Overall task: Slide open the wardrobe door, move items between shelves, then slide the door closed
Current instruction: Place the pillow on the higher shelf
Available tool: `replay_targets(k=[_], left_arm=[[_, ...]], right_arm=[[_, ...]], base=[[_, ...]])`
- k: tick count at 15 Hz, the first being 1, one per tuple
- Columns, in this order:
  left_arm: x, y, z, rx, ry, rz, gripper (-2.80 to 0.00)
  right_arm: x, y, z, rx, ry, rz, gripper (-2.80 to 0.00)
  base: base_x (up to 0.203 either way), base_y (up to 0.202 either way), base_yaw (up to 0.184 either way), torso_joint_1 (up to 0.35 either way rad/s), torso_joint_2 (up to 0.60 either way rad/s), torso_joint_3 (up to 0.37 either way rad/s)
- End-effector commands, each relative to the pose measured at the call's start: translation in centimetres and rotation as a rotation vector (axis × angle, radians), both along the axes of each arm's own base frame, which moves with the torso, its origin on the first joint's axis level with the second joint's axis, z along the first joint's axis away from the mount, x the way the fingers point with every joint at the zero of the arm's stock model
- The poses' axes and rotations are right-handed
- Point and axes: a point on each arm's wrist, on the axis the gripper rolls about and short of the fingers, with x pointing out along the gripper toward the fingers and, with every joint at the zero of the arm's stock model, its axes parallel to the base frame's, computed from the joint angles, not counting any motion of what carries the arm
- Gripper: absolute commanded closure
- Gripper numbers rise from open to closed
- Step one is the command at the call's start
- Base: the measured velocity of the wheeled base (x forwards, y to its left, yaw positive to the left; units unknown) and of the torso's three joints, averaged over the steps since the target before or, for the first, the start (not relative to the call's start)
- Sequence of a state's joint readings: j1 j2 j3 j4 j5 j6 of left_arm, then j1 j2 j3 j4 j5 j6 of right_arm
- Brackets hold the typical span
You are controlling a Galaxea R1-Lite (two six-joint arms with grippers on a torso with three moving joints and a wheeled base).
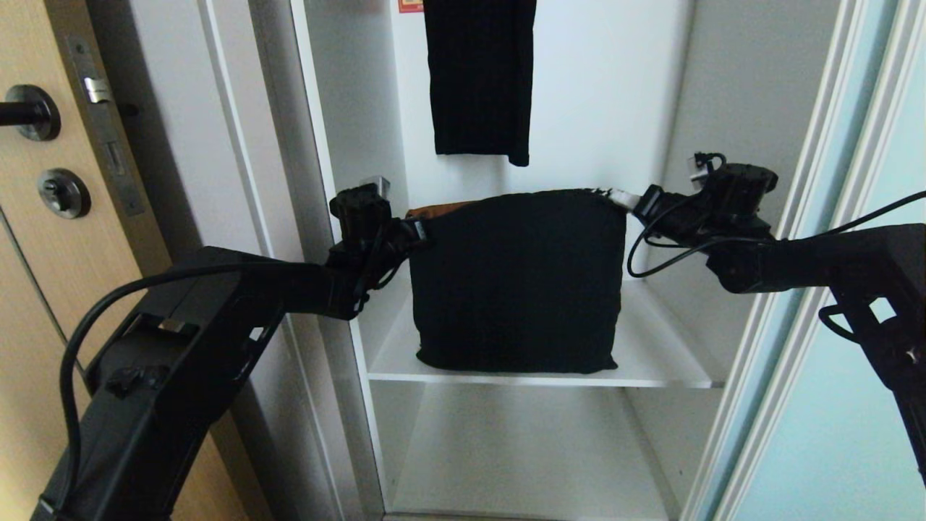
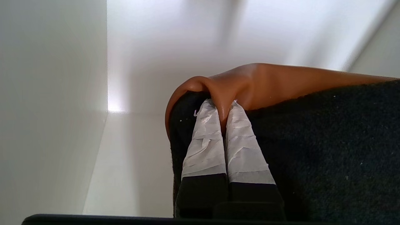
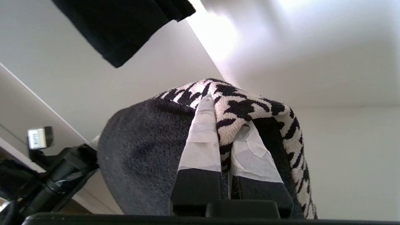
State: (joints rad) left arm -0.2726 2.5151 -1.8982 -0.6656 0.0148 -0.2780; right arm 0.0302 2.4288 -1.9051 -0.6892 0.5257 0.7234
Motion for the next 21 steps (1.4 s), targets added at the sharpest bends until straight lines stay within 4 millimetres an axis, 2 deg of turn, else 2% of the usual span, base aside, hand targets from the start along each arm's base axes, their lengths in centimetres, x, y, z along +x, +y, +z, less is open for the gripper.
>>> replay_targets(k=[1,3,6,10,12,13,15,17,19,21], left_arm=[[-0.7,0.0,2.3,-0.015,-0.035,-0.011,0.0],[-0.9,0.1,4.2,-0.025,-0.065,-0.016,0.0],[-3.1,0.4,6.1,-0.03,-0.054,0.006,0.0],[-8.4,0.0,7.8,-0.015,0.006,-0.025,0.0],[-11.6,-0.1,7.8,-0.002,0.048,-0.053,0.0],[-12.6,-0.3,7.6,0.0,0.054,-0.066,0.0],[-12.1,-0.7,6.6,0.003,0.063,-0.074,0.0],[-9.7,-1.1,5.3,0.001,0.061,-0.064,0.0],[-7.4,-0.9,5.3,-0.017,0.015,-0.039,0.0],[-6.2,-0.3,6.3,-0.032,-0.021,-0.024,0.0]], right_arm=[[-0.8,0.1,2.6,0.008,-0.065,0.007,0.0],[-1.5,0.4,4.2,0.018,-0.102,0.013,0.0],[-4.1,0.4,6.1,0.036,-0.092,0.02,0.0],[-8.6,0.2,6.9,0.047,-0.054,0.03,0.0],[-10.9,0.2,6.7,0.044,-0.03,0.046,0.0],[-11.5,0.2,6.4,0.04,-0.039,0.064,0.0],[-10.5,0.2,5.0,0.039,-0.024,0.073,0.0],[-8.2,0.4,3.7,0.039,-0.02,0.076,0.0],[-6.0,0.6,3.6,0.041,-0.058,0.079,0.0],[-5.1,0.7,4.1,0.041,-0.064,0.082,0.0]], base=[[0.0,0.0,0.0,0.0,0.0,0.0],[0.0,0.0,0.0,0.0,0.0,0.0],[0.0,0.0,0.0,0.0,0.0,0.0],[0.0,0.0,0.0,0.0,0.0,0.0],[0.0,0.0,0.0,0.0,0.0,0.0],[0.0,0.0,0.0,0.0,0.0,0.0],[0.0,0.0,0.0,0.0,0.0,0.0],[0.0,0.0,0.0,0.0,0.0,0.0],[0.0,0.0,0.0,0.0,0.0,0.0],[0.0,0.0,0.0,0.0,0.0,0.0]])
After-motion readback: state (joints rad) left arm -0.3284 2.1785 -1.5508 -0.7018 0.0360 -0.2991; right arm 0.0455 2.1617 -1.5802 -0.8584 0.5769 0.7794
